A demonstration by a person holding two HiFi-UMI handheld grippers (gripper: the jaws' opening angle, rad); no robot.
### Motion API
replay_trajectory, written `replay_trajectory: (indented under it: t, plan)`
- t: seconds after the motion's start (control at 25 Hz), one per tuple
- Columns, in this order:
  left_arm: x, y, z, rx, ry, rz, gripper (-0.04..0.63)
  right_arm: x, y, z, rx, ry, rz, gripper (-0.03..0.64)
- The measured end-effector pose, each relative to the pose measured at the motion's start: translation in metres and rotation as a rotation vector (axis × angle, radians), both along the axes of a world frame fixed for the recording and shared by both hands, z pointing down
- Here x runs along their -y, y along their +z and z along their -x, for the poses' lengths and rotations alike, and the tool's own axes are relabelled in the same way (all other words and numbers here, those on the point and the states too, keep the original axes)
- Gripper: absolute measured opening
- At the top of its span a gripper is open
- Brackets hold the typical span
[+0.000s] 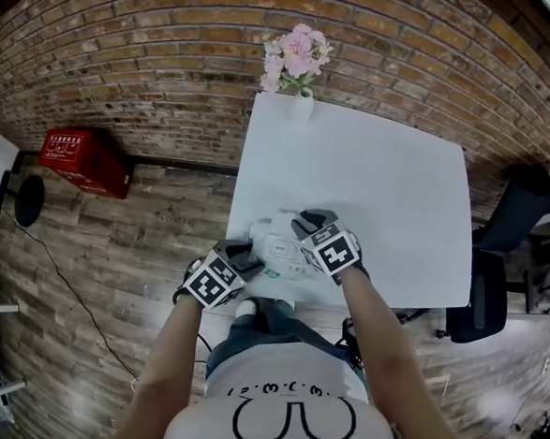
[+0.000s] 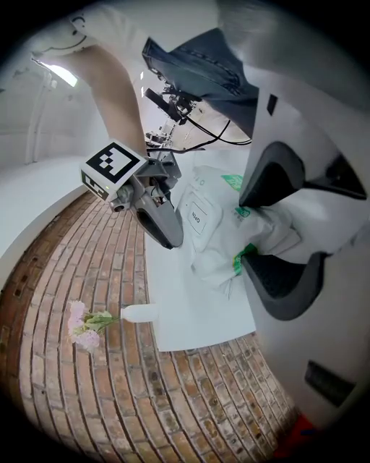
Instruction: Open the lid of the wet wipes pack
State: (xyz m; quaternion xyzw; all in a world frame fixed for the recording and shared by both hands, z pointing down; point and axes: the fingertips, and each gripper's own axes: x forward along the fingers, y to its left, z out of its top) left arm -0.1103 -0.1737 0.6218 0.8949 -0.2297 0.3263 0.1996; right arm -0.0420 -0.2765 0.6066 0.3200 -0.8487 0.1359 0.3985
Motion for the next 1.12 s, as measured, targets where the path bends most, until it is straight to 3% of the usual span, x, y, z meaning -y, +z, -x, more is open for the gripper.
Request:
replay_trajectory:
  t: [0.48, 0.72, 0.88, 1.12]
  plan:
    - [-0.001, -0.002, 0.001, 0.003, 0.001, 0.014, 0.209, -0.001, -0.056, -0.018, 0.102, 0.073, -0.108, 0.080]
    - [-0.002, -0.007, 0.002, 0.029, 0.000, -0.003, 0.209, -0.009, -0.101, -0.040, 0.149, 0.131, -0.202, -0.002]
    - [0.000, -0.021, 0.007, 0.048, -0.005, -0.058, 0.209, -0.017, -0.125, -0.046, 0.193, 0.163, -0.255, -0.002]
    - [0.023, -0.085, 0.013, -0.066, -0.100, -0.184, 0.209, -0.023, -0.164, -0.053, 0.273, 0.228, -0.335, -0.002]
